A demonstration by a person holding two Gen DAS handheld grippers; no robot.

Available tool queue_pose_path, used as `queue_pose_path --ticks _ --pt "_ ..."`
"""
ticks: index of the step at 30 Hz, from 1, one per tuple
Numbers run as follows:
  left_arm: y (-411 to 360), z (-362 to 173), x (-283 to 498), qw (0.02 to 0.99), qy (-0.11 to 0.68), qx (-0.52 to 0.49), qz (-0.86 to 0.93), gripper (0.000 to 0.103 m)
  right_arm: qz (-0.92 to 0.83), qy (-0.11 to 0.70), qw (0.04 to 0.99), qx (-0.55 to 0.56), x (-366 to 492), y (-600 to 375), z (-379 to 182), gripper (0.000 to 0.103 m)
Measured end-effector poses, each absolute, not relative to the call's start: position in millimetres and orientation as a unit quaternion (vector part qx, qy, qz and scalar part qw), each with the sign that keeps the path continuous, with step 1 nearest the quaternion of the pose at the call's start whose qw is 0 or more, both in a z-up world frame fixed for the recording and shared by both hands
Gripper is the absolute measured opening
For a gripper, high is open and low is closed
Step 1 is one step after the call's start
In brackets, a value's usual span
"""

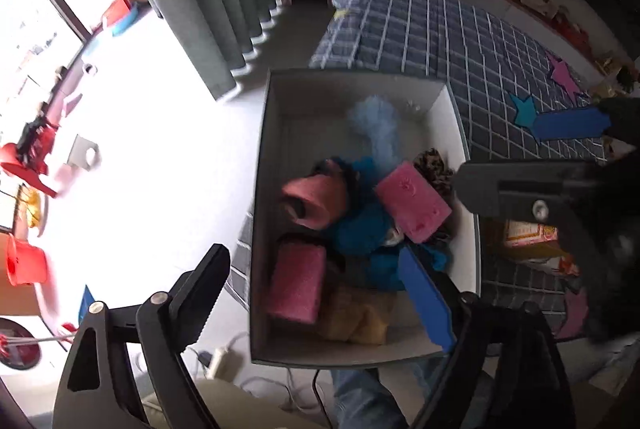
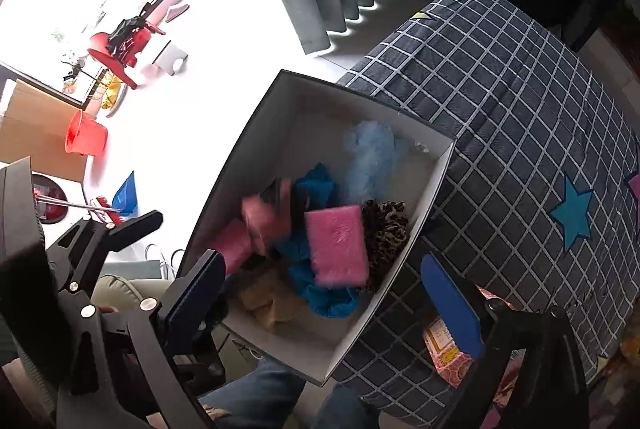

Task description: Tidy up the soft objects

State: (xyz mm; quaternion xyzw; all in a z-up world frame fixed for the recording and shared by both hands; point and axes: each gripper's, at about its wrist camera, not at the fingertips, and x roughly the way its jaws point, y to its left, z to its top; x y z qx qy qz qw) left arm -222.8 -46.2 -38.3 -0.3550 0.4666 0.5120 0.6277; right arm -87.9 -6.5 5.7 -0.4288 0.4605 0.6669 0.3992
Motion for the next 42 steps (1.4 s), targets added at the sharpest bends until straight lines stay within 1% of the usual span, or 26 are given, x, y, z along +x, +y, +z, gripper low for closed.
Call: queue_pose_path --ticks 3,5,6,10,15,42 --pt "-52 -23 -223 0.64 0.449 -0.33 0.529 0.092 0.666 0.455 0.402 -0.433 -83 -10 11 0.102" --pt "-54 -14 -224 0.626 0.447 -0.308 0.56 0.093 0.658 0.443 0.414 -0.446 -81 -15 15 0.102" --pt "-52 -14 -225 0.614 0.456 -0.309 0.566 0.093 0.656 0.436 0.42 -0.449 -81 -16 16 0.102" --pt "-46 -30 -233 0.596 0.477 -0.37 0.529 0.093 0.655 0.417 0.437 -0.454 -80 -22 23 0.102" --pt "-59 -27 -232 0.602 0.485 -0.351 0.528 0.093 0.661 0.414 0.429 -0.456 -86 -28 26 0.102" --pt "-70 -24 -226 0.631 0.495 -0.347 0.486 0.093 0.635 0.429 0.444 -0.464 -90 -38 18 0.102"
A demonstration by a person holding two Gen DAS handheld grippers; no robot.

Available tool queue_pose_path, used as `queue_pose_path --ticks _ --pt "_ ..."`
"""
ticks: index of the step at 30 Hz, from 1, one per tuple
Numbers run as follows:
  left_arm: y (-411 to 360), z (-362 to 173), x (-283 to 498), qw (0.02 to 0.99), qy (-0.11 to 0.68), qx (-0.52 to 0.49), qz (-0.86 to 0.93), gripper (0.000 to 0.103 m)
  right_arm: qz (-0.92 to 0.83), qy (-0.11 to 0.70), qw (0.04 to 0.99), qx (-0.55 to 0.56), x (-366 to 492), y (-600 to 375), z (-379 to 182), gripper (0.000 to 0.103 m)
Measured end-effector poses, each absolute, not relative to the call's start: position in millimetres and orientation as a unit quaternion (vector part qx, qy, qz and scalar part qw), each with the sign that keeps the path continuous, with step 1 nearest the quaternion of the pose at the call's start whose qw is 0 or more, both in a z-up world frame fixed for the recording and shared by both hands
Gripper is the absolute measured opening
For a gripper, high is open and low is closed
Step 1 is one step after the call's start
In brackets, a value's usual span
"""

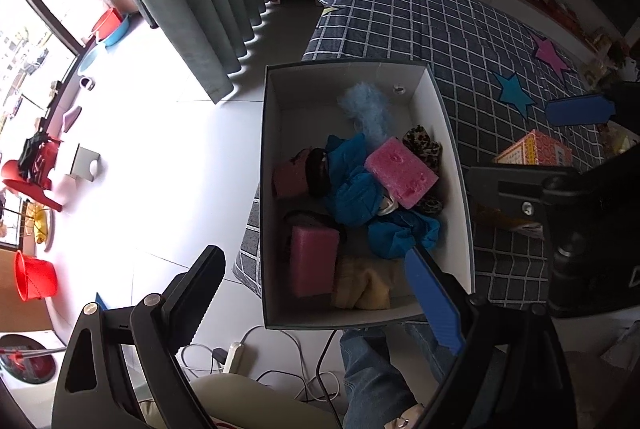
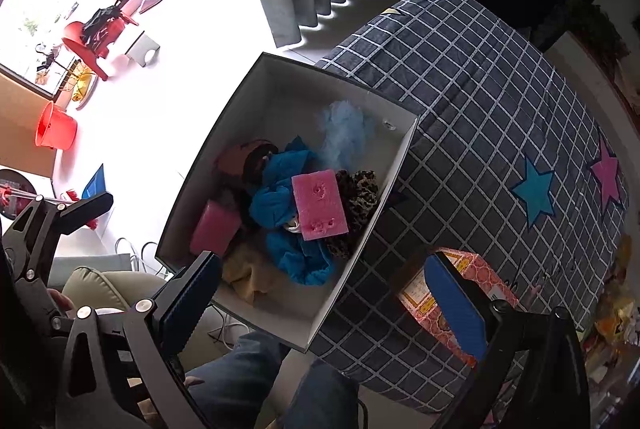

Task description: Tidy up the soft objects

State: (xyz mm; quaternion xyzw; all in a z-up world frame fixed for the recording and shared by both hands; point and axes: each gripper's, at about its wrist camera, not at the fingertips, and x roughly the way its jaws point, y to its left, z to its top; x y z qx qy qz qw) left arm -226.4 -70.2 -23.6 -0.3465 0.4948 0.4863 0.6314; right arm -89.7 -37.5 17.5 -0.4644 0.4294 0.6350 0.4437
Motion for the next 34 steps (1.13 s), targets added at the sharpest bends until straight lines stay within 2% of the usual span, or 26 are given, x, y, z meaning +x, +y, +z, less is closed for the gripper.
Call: queue_pose_path --ticks 28,34 --pt "-80 -49 -223 0.64 0.534 -0.347 0.43 0.093 0.599 0.421 0.476 -0.488 -99 -58 -3 0.102" --pt "-77 -51 -229 0.651 0.507 -0.373 0.424 0.093 0.594 0.424 0.473 -0.493 -100 -58 -8 0.102"
